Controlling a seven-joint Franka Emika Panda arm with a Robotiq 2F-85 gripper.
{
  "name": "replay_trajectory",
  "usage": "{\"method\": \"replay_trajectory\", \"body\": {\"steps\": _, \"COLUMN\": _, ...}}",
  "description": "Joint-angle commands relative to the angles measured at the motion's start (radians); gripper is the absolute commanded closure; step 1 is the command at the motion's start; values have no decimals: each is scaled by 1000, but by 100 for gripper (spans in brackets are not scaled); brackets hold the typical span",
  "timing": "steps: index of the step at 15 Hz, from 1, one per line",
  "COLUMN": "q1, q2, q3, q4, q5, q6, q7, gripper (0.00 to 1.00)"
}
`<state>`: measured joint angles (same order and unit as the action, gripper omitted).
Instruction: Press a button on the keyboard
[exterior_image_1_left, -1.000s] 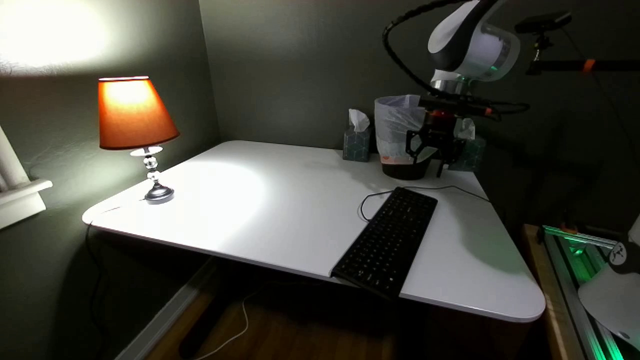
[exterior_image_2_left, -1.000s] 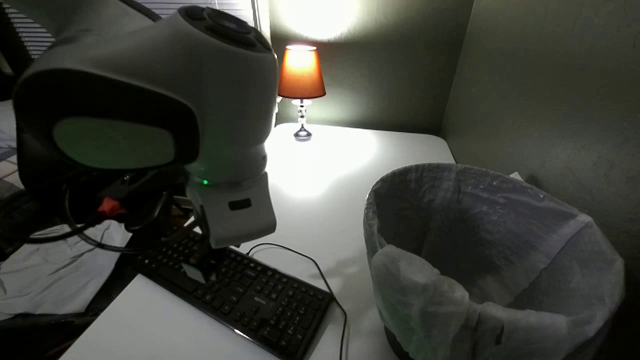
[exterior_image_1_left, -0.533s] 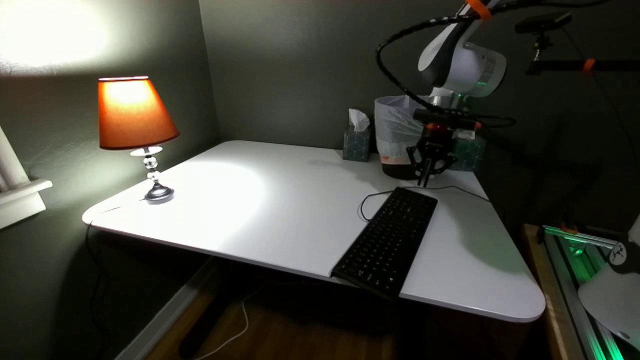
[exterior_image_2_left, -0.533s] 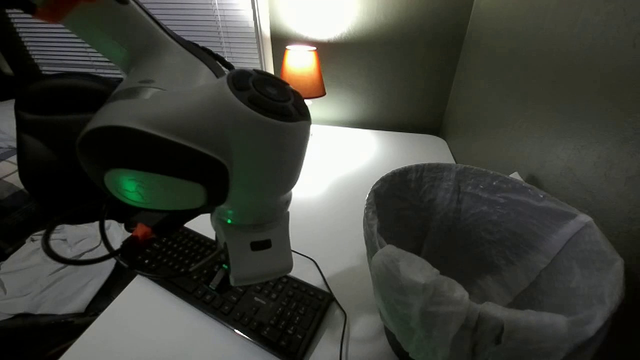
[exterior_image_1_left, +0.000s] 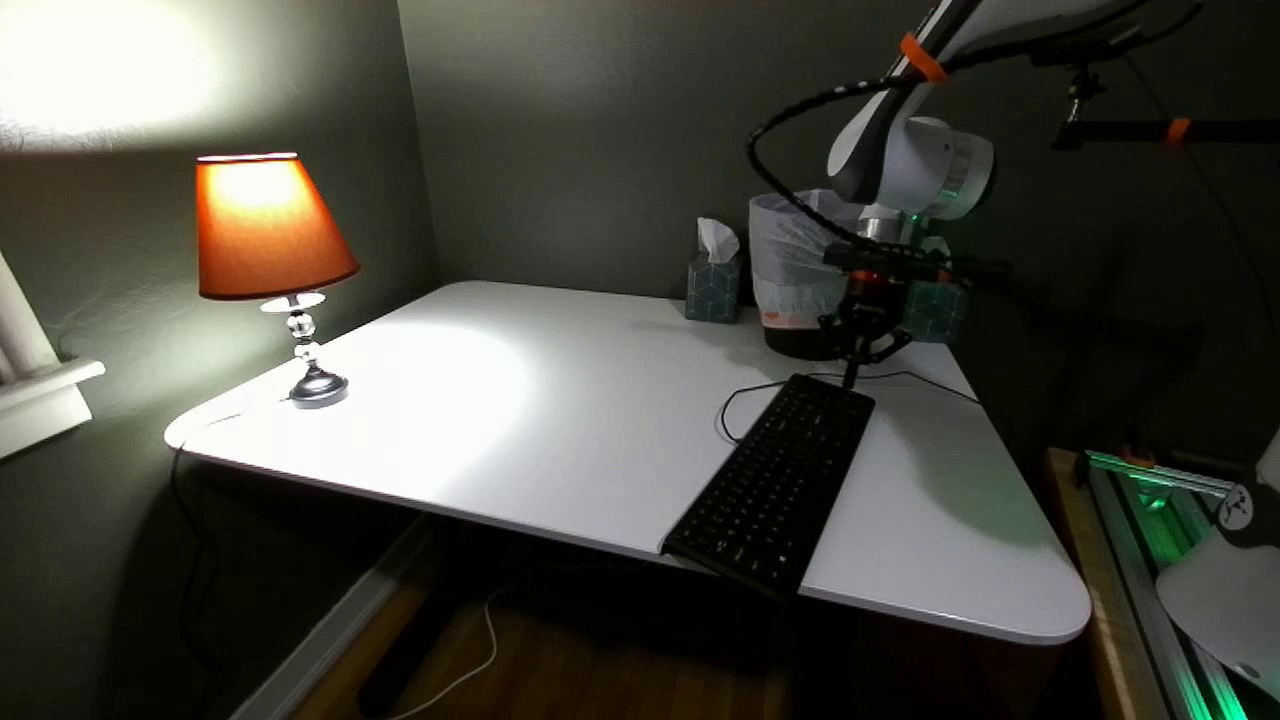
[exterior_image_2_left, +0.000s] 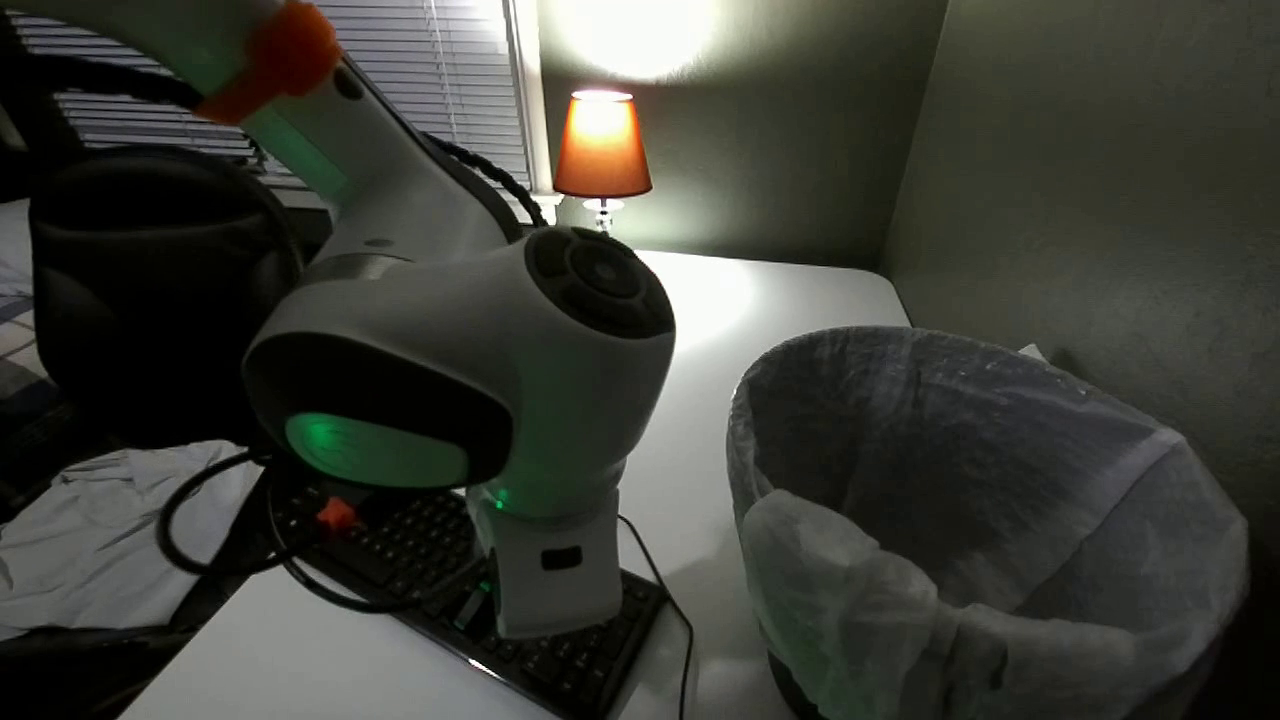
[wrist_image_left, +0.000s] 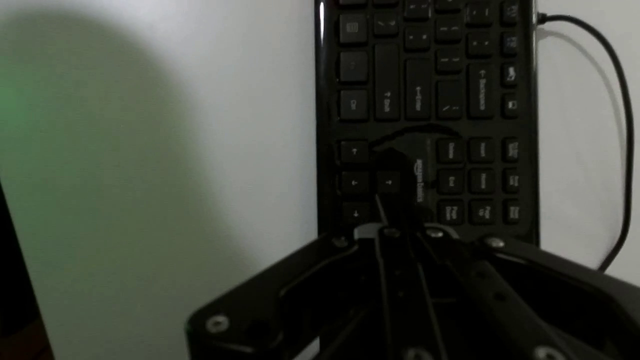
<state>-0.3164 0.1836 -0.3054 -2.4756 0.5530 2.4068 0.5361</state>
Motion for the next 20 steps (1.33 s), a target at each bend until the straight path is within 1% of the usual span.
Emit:
{"method": "replay_trajectory", "body": {"steps": 1, "q1": -17, "q2": 61, "q3": -15, "q4": 34, "q5": 19, "q6": -12, "q7": -21, "gripper": 100}}
{"method": "replay_trajectory", "body": {"steps": 11, "q1": -54, "q2": 131, "q3": -29, "q4": 76, "q5": 19, "q6": -11, "q7": -48, "gripper": 100}}
{"method": "replay_trajectory", "body": {"steps": 20, "q1": -75, "q2": 175, "q3": -8, "q4": 106, "q5": 56, "q6": -19, "q7": -150, "gripper": 100}}
